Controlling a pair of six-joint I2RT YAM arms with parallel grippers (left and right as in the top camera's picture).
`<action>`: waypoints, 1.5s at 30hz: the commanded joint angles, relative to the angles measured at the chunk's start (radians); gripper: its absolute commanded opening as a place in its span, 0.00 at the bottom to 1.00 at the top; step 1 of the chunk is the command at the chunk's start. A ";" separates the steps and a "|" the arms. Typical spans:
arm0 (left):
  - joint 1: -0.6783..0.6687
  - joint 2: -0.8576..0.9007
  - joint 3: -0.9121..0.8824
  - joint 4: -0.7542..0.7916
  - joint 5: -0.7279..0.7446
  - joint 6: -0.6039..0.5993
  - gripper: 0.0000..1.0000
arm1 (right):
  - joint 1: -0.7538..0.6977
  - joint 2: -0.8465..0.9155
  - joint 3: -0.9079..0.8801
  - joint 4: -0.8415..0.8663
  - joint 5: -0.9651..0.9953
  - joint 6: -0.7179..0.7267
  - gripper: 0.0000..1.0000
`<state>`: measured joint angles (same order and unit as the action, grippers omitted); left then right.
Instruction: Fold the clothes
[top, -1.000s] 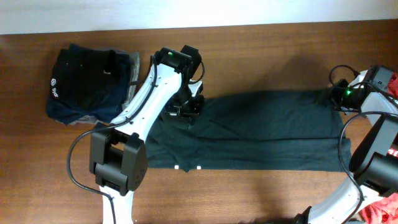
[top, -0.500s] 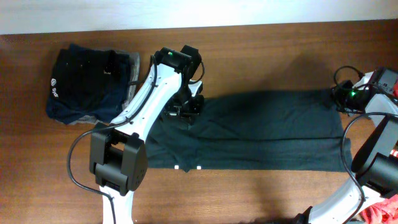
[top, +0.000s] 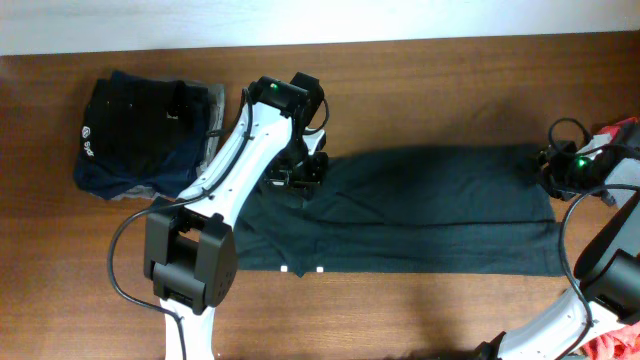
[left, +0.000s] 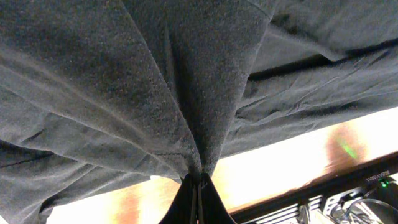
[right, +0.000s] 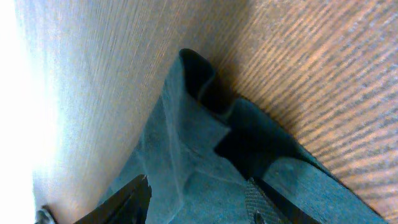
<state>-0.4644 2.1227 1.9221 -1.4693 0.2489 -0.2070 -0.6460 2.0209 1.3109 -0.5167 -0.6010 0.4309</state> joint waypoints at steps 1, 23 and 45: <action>-0.004 0.001 0.009 0.003 -0.011 -0.013 0.01 | -0.006 0.005 0.017 -0.014 -0.061 0.004 0.53; -0.004 0.001 0.009 0.002 -0.011 -0.013 0.01 | 0.097 0.009 0.017 0.035 0.098 0.058 0.49; 0.001 0.001 0.009 0.002 -0.011 -0.013 0.01 | 0.027 0.026 0.017 0.068 -0.064 0.103 0.04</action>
<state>-0.4644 2.1227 1.9221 -1.4689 0.2489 -0.2070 -0.5751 2.0357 1.3121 -0.4473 -0.5739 0.5240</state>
